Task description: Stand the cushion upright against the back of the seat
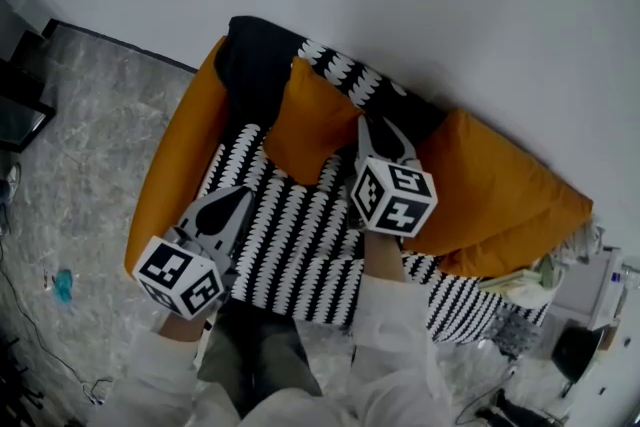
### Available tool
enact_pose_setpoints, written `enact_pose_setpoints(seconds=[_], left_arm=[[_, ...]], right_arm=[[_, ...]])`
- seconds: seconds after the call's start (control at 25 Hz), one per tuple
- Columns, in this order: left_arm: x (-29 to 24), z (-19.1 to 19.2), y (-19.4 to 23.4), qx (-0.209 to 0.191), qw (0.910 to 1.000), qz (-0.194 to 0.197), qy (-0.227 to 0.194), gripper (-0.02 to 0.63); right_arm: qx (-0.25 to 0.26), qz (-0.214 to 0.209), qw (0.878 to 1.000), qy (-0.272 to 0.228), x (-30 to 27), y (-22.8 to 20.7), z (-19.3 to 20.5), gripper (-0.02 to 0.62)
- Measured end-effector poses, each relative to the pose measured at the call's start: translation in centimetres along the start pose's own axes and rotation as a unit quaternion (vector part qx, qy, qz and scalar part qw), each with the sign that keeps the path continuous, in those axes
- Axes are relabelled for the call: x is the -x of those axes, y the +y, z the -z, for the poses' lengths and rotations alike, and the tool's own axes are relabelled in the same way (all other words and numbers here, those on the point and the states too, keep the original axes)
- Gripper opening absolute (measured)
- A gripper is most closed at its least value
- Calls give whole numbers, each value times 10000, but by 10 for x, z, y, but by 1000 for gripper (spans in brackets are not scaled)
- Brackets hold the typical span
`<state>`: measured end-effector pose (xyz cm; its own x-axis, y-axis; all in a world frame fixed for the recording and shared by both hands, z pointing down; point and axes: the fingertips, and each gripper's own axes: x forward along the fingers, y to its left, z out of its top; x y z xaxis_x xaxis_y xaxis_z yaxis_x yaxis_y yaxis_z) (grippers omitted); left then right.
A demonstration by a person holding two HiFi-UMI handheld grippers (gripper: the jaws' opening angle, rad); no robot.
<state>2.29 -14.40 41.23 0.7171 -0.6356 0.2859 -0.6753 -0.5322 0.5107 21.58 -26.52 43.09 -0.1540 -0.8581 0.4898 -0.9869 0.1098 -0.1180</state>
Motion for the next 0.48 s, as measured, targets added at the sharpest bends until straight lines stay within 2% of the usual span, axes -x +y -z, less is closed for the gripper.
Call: enact_pose_setpoints(seconds=[0.12, 0.48], left_arm=[[0, 0, -2, 14, 10000, 27, -9, 8], [7, -5, -25, -199, 9997, 159, 22, 8]], right_arm=[[-85, -48, 9999, -76, 7, 5, -5, 101], [-124, -122, 9993, -319, 50, 29, -14, 103]])
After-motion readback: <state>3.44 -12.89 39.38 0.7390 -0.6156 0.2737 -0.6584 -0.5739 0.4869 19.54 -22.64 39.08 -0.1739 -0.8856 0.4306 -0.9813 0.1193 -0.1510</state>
